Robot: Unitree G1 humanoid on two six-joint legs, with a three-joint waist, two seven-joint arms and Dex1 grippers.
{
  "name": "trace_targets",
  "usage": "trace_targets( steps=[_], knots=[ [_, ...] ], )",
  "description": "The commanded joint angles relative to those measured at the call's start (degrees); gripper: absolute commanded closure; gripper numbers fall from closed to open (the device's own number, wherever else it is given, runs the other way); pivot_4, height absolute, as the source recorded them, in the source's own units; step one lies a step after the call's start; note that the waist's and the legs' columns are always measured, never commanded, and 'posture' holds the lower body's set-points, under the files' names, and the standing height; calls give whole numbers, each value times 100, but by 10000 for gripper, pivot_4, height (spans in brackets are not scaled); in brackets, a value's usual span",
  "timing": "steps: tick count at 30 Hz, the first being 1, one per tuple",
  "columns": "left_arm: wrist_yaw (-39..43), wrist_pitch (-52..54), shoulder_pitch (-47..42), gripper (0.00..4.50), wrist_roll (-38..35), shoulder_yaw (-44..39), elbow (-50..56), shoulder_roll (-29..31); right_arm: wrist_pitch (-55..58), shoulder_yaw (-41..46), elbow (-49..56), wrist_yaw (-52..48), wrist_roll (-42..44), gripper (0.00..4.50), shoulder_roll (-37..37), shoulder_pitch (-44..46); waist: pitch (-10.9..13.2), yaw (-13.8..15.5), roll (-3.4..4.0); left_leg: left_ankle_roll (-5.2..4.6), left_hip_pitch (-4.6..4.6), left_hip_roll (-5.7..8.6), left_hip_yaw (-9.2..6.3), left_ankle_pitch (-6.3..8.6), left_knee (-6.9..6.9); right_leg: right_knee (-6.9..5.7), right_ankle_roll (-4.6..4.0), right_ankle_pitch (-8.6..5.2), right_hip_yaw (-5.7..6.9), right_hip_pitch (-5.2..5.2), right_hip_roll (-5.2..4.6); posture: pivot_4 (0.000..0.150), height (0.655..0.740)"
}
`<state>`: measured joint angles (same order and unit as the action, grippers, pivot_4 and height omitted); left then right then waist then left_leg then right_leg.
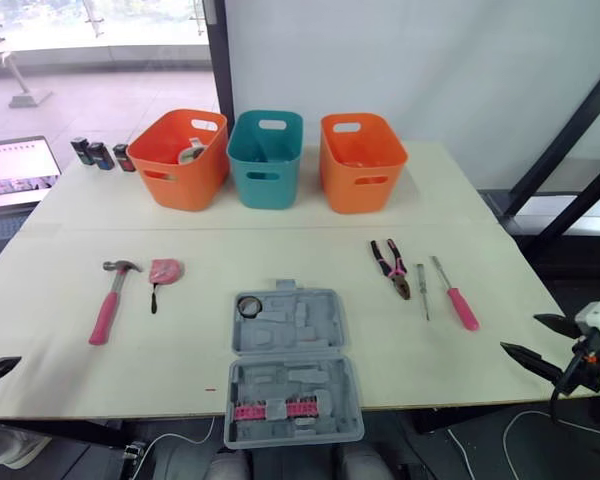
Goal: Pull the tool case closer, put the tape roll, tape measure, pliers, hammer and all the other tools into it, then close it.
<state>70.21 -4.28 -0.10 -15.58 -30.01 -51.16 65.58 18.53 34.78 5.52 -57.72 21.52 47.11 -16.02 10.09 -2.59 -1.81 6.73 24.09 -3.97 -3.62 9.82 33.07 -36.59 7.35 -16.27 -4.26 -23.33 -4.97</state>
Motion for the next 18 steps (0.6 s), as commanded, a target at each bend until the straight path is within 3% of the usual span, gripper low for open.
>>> trace_targets(
  steps=[1,5,11,15,18],
  knots=[
    [-29,69,114,686,-168,-61,301,-189,46,41,365,121,145,0,-30,-5,0,6,2,0,0,0,1,0,0,0,0,0,-1,0,0,1500,7400],
    [-382,480,448,686,-441,-195,1337,-767,420,-198,1088,390,412,0,-201,110,0,4,2,0,0,0,1,0,0,-2,1,0,-1,3,0,1500,7400],
    [-2418,1825,613,686,-893,138,4401,-2694,1541,-1452,2445,1013,1350,0,-616,1212,-3,30,-1,-1,-2,0,-1,-1,15,-4,-1,4,-7,17,3,1500,7400],
    [-3712,2052,43,686,-694,331,4959,-3561,1665,-2147,2442,1027,1398,0,-690,1881,-6,154,-19,-3,4,1,-15,-2,22,0,9,6,-7,24,16,1500,7400],
    [-4618,1921,-559,686,-235,671,4674,-4066,1575,-2903,2217,976,1163,0,-836,2592,-7,181,-10,-5,1,1,-20,-4,26,-2,22,14,-7,27,21,1500,7400]
  ],
)
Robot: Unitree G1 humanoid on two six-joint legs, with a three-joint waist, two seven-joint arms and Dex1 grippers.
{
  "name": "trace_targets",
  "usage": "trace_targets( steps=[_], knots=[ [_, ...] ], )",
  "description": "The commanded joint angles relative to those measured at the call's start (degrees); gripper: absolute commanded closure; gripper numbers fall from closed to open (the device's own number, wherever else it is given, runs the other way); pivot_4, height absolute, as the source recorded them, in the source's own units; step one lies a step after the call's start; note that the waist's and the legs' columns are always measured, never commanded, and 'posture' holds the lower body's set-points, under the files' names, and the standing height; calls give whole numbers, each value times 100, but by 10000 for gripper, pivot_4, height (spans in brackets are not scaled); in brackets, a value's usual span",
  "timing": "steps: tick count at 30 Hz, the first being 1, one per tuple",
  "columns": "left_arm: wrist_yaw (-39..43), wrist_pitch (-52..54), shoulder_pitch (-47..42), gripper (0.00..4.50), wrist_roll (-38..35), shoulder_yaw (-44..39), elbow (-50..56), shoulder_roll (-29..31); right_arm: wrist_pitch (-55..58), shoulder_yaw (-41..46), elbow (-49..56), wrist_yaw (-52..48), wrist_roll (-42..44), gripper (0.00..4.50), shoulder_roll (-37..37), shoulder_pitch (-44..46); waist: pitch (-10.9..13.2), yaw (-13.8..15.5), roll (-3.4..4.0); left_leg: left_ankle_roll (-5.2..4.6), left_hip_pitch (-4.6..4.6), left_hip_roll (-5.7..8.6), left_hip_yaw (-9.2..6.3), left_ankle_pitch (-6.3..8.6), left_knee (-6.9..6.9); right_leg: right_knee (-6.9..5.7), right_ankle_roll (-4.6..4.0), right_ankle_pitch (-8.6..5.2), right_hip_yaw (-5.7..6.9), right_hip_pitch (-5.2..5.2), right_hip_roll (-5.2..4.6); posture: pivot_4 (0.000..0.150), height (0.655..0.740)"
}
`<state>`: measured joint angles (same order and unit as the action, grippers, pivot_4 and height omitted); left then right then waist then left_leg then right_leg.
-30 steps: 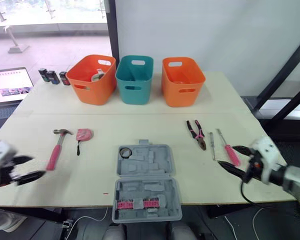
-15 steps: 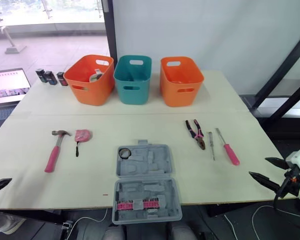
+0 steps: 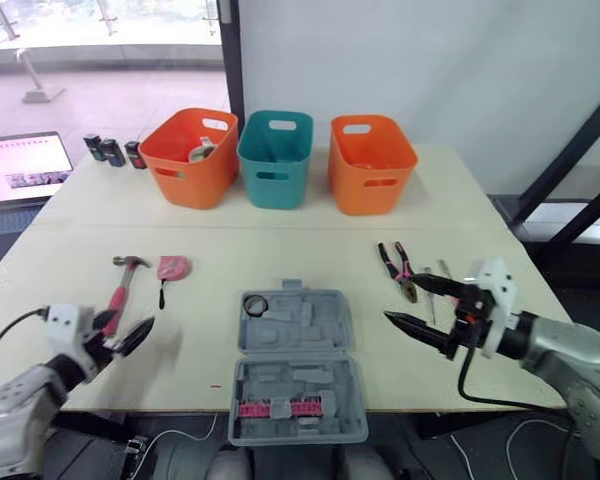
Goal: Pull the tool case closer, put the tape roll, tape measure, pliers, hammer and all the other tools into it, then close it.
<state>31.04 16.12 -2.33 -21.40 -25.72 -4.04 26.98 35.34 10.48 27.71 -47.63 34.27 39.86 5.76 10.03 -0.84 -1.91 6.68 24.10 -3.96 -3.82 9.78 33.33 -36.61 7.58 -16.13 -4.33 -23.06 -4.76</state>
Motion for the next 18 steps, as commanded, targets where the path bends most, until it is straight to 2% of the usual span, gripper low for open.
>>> trace_targets(
  steps=[1,9,18],
  knots=[
    [-833,-166,-451,686,468,324,-160,-278,-127,-617,-77,-13,-187,0,-154,563,-1,6,1,0,0,0,-3,0,4,-1,2,1,1,1,2,1500,7400],
    [-1282,-583,-1496,686,887,659,-2060,-377,-218,-1171,-480,34,-568,0,-253,1194,0,5,0,-1,3,0,-8,1,0,16,24,13,5,8,5,1500,7400],
    [-919,-1119,-2081,686,1040,950,-3437,-451,-190,-1100,-538,-13,-587,0,-193,1356,-3,33,5,2,2,2,-14,-1,1,20,26,15,10,21,5,1500,7400]
  ],
)
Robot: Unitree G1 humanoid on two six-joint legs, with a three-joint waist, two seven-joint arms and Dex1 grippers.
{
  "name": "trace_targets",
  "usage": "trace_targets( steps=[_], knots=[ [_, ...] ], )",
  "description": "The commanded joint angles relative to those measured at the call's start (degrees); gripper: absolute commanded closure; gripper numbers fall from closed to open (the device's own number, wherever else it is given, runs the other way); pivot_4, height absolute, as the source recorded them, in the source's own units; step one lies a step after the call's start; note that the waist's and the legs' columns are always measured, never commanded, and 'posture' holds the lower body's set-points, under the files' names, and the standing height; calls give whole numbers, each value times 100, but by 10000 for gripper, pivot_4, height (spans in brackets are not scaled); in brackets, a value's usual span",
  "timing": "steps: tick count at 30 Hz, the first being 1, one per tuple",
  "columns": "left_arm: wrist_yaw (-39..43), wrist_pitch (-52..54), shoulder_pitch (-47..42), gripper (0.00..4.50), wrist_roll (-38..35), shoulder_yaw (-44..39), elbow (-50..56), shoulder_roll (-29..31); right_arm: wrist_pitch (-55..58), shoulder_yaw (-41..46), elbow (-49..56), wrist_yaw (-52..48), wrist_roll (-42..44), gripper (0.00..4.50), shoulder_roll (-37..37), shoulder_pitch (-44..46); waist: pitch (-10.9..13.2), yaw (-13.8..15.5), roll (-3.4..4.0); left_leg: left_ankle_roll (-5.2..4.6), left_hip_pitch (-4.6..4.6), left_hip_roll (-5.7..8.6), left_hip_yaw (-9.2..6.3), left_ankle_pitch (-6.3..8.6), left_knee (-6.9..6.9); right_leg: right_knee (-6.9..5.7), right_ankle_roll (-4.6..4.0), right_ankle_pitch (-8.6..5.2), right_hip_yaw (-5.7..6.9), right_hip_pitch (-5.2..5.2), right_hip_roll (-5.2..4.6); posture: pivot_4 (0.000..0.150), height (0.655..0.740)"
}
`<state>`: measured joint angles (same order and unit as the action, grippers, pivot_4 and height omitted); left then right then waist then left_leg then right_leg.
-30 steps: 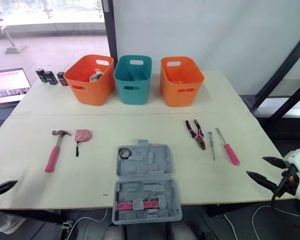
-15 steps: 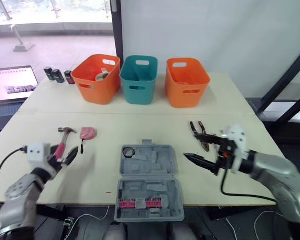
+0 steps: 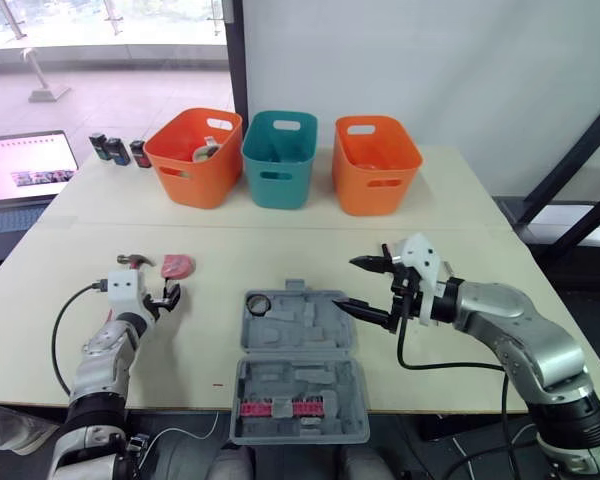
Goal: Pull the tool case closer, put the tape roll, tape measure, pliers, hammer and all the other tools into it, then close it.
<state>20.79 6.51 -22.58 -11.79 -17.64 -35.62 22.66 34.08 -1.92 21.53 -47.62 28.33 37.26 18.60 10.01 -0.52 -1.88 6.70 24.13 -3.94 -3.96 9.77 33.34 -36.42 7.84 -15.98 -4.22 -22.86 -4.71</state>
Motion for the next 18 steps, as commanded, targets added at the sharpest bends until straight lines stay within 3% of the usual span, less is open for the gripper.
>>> trace_targets(
  steps=[1,3,10,18],
  knots=[
    [102,-233,-108,2971,106,167,-415,-35,-54,156,82,-9,18,0,67,74,-2,2,3,0,0,0,0,0,0,0,0,0,0,1,0,1500,7400],
    [127,-309,-204,9403,125,199,-626,-54,-39,171,87,9,25,0,66,80,-3,5,5,0,-3,0,-1,0,0,1,0,0,0,3,0,1500,7400],
    [236,-454,-302,44696,130,254,-780,-91,-29,232,98,40,-9,0,140,57,-3,19,6,1,-4,3,-3,0,0,7,1,0,1,11,-1,1500,7400],
    [248,-485,-330,44696,137,273,-840,-161,-3,297,175,94,17,0,251,-73,-4,80,7,1,-4,3,-5,0,0,7,2,0,2,12,-1,1500,7400]
  ],
)
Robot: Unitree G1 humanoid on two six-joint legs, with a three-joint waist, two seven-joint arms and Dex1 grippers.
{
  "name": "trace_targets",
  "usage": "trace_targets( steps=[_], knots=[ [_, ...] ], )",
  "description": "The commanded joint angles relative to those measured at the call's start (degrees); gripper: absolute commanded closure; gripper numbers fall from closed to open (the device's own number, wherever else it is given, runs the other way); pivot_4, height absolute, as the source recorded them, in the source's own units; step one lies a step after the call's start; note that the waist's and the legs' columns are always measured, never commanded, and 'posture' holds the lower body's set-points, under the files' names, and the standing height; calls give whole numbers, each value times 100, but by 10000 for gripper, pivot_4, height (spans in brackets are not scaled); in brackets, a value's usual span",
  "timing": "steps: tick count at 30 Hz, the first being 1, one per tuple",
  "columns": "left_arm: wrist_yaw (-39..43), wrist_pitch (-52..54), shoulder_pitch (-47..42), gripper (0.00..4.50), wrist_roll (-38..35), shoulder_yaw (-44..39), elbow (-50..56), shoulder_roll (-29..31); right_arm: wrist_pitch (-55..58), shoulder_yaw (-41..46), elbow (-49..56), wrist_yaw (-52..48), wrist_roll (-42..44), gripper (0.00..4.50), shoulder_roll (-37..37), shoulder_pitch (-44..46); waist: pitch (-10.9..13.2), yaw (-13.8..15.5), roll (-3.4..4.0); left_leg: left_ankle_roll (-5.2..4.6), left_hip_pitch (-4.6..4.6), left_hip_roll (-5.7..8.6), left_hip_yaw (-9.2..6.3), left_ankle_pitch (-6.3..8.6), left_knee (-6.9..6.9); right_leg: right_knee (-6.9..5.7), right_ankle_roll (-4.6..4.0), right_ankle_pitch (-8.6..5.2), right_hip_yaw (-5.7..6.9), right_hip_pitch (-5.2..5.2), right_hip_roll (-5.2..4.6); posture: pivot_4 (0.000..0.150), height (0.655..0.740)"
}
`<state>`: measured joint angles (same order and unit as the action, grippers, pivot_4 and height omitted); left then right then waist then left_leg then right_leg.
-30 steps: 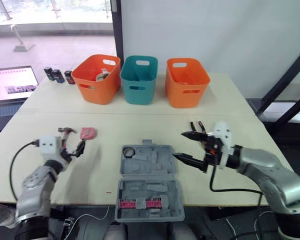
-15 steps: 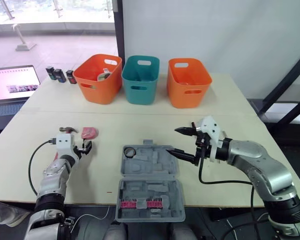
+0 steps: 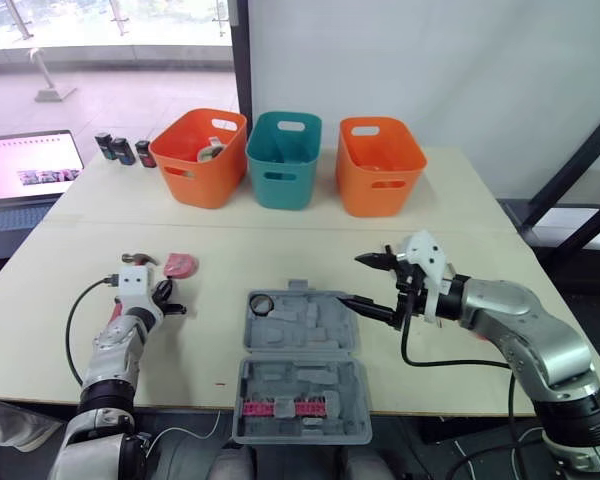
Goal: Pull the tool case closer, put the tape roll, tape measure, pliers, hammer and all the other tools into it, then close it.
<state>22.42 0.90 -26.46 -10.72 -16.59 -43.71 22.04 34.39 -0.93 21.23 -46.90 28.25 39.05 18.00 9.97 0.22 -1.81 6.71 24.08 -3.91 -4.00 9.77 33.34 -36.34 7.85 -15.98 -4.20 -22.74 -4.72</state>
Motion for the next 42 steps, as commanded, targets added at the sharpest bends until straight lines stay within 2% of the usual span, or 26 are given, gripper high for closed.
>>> trace_targets(
  steps=[1,9,14,17,23,35,38,42],
  knots=[
    [88,92,98,44696,28,171,31,-102,-30,203,211,24,28,0,80,-25,0,12,0,0,0,0,0,0,0,0,0,0,0,0,0,1500,7400],
    [501,603,2039,44696,-369,267,2795,-142,-25,313,320,94,10,0,181,-358,0,-94,6,1,-1,-2,-1,0,-14,8,1,0,0,-2,0,1500,7400],
    [985,733,3359,44696,-471,542,4221,37,-43,327,322,108,-1,0,221,-444,1,-124,8,2,-8,-2,4,1,-13,10,-22,-9,-7,0,-1,1500,7400],
    [1596,627,4297,44696,-527,690,4918,375,-57,323,256,67,-25,0,280,-425,1,-131,7,4,-9,-2,8,3,-11,20,-29,-9,-9,0,-3,1500,7400],
    [2298,352,5223,44696,-557,713,5334,944,-113,365,113,-16,-92,0,394,-355,2,-124,6,1,0,-3,30,6,-12,29,-39,-5,-25,-32,-10,1500,7400],
    [2544,185,5259,44696,-539,504,5024,1264,-142,349,83,16,-201,0,354,-357,2,-133,7,-1,29,-3,40,6,-11,28,-44,-1,-29,-60,-14,1500,7400],
    [2705,235,5247,35673,-749,410,5067,1307,-137,355,85,21,-210,0,352,-364,2,-136,7,-1,29,-3,41,6,-11,28,-44,-1,-29,-60,-14,1500,7400],
    [2865,433,5149,14959,-1102,153,5257,1442,-143,377,81,20,-204,0,360,-390,2,-133,6,-1,29,-3,40,6,-11,26,-44,-1,-29,-61,-14,1500,7400]
  ],
)
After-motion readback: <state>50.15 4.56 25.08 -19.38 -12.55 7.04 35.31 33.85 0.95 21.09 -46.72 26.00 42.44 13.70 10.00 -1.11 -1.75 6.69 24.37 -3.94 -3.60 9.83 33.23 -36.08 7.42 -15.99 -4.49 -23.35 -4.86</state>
